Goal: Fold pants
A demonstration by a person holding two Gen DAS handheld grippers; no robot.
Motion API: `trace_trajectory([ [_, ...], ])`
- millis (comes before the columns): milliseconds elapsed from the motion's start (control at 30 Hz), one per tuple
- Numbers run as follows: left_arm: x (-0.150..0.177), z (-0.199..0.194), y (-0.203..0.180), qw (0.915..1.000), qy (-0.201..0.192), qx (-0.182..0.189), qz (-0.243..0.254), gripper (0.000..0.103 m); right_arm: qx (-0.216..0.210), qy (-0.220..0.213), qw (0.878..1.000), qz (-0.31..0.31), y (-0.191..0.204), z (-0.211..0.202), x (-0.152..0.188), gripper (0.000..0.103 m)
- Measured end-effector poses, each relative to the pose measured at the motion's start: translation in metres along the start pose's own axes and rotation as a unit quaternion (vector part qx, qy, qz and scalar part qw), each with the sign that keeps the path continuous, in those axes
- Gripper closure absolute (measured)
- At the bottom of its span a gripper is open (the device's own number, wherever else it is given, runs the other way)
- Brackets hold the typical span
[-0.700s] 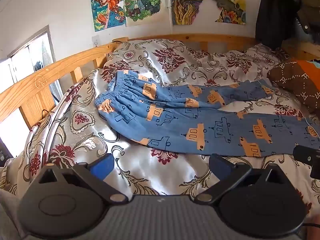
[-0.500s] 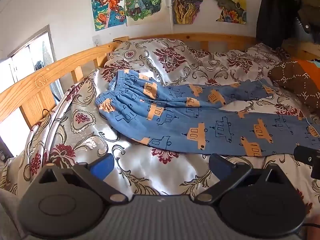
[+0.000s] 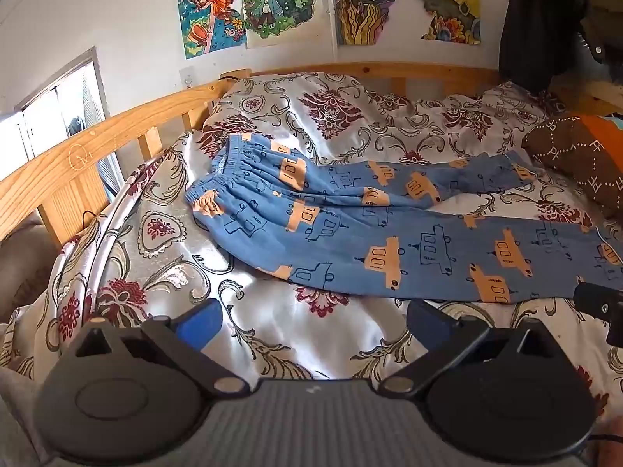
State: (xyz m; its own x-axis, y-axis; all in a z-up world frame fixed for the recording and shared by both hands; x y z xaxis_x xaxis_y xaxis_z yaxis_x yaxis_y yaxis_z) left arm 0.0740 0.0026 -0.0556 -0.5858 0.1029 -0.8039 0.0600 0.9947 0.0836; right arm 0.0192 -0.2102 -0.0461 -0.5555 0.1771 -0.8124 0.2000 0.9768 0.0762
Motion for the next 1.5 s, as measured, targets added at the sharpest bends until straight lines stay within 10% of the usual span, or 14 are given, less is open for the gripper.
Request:
trace_trajectory([
  [1500, 0.0025, 0.0016, 0.0032, 1.0000, 0.006, -0.002, 0.001, 0.000, 0.004, 0.003, 1.000, 0.002, -0.0025, 0.0006, 0.0014, 0.001],
])
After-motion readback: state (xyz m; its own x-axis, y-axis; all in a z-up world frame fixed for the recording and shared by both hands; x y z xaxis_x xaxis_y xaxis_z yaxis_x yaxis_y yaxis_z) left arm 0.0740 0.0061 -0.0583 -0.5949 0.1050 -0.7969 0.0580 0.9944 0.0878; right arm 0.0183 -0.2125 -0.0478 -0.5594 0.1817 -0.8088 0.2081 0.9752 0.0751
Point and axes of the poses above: each gripper's, at about its wrist camera, not at the fingertips, and z roughly the way its jaws point, y to its left, x to its underside, the point moved 9 cm from there along z, roughly the way its jaws point, and after that the axes turned 2 degrees about -z, right-handed, at the moved point
